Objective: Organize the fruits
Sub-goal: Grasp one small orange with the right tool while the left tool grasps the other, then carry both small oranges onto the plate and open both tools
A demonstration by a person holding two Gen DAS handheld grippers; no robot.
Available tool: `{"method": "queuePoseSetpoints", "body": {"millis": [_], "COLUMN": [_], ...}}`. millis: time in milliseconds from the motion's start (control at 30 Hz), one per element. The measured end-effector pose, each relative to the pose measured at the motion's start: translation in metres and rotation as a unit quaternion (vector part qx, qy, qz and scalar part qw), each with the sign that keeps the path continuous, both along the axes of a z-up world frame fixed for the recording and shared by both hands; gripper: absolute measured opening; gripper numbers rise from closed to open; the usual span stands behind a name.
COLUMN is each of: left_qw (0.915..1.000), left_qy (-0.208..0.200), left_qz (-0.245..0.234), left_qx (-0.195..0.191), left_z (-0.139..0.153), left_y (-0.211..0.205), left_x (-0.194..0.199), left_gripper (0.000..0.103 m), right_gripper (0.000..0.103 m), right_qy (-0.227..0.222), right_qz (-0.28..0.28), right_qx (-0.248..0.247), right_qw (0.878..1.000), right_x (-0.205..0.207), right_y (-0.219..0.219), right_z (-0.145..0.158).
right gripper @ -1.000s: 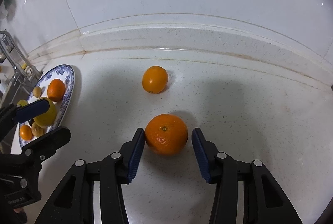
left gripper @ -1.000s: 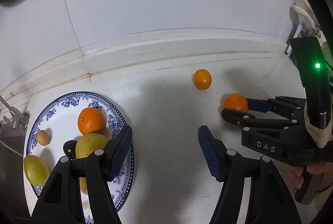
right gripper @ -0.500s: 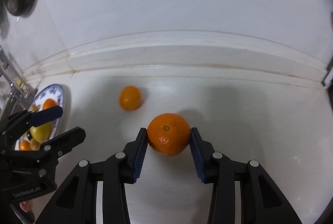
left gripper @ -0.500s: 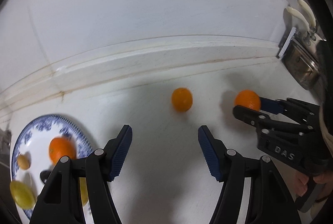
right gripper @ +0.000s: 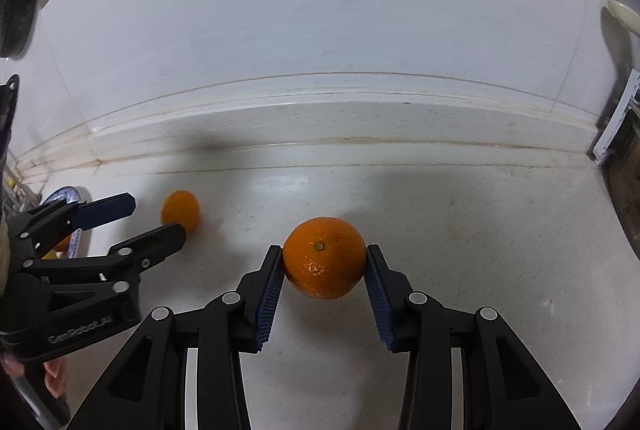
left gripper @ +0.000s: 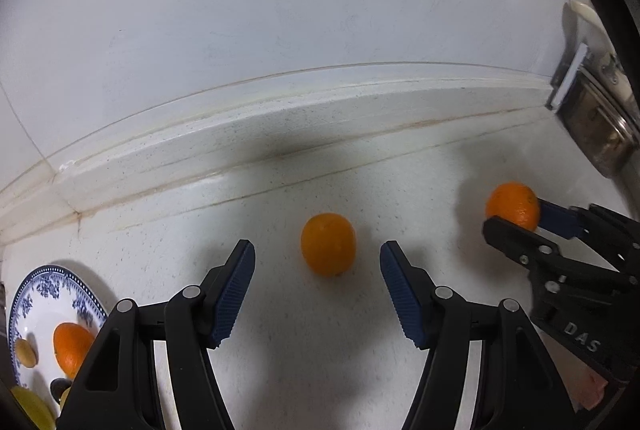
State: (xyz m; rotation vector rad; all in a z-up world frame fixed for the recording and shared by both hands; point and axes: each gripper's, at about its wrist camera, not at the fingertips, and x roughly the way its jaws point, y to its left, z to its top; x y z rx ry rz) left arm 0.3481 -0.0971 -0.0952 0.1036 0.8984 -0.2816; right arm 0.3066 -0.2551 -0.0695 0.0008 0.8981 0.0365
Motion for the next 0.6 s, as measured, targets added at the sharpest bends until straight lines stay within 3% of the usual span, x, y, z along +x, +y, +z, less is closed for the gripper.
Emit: {"method": "queuePoseSetpoints", "body": {"millis": [67,267,333,600], "left_qw": [1.0000,0.9998,0.9998,0.9999], "left_qy": [0.001,0.016,0.014,0.000], "left_qz": [0.004,0.004,0.003,-0.009], "left_qx": [-0.001,-0.011,-0.011,-0.006], "left_z": [-0.001,-0.008,-0.008,0.003], "left_y": [0.004,0.000,-0.003,-0.001], "left_x": [0.001,0.008,0.008,-0.010], "left_gripper": [0.048,0.042,0.030,0.030], "right_gripper": [0.042,0.042,0.042,0.042], "right_qy": [0.002,0.004,0.004,0.003], "right_qz": [-0.002,0.002,0.002,0.004], "right_qx": [0.006,0.006,0.007,0.015], "right_qw": [1.000,1.000,1.000,1.000], "right_x": [0.004,0.008,0.010,0.001], "right_y": [-0.002,0.000,0.001,0.004], "right_z": [-0.001,-0.004,-0.005,-0.005]}}
